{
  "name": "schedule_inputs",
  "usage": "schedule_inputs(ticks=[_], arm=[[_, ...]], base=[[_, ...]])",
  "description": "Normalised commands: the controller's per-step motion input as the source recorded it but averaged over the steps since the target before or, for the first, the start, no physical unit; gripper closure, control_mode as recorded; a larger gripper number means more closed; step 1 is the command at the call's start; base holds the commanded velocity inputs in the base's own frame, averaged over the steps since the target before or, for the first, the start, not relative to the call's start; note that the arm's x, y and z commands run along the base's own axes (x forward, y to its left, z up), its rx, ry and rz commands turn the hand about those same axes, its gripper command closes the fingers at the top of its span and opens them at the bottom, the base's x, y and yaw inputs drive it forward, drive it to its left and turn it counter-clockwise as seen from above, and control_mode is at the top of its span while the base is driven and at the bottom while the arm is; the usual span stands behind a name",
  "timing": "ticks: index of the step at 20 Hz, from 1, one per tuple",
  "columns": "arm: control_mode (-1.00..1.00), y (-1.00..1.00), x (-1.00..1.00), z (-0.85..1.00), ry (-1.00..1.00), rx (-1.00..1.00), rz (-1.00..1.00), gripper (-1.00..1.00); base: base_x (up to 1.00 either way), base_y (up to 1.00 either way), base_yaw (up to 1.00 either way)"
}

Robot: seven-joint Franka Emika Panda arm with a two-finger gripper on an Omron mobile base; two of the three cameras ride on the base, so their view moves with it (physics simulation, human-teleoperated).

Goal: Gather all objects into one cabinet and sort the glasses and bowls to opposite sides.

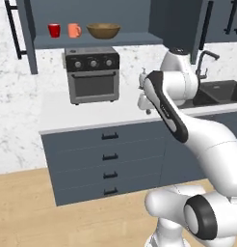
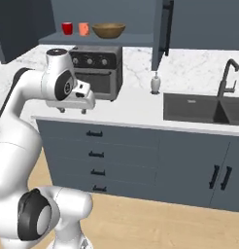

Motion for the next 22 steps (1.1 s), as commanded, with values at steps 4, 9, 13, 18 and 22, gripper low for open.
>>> schedule_inputs(ticks=[4,9,13,18,22], arm=[[1.0,0.0,0.0,0.0,0.0,0.0,0.0,-1.0],[1.0,0.0,0.0,0.0,0.0,0.0,0.0,-1.0],[1.0,0.0,0.0,0.0,0.0,0.0,0.0,-1.0],[1.0,0.0,0.0,0.0,0.0,0.0,0.0,-1.0],[1.0,0.0,0.0,0.0,0.0,0.0,0.0,-1.0]], base=[[-0.24,-0.02,-0.48],[-0.07,-0.08,-0.75],[0.0,0.0,-0.83],[0.0,0.0,-0.85],[0.0,0.0,-0.84]])
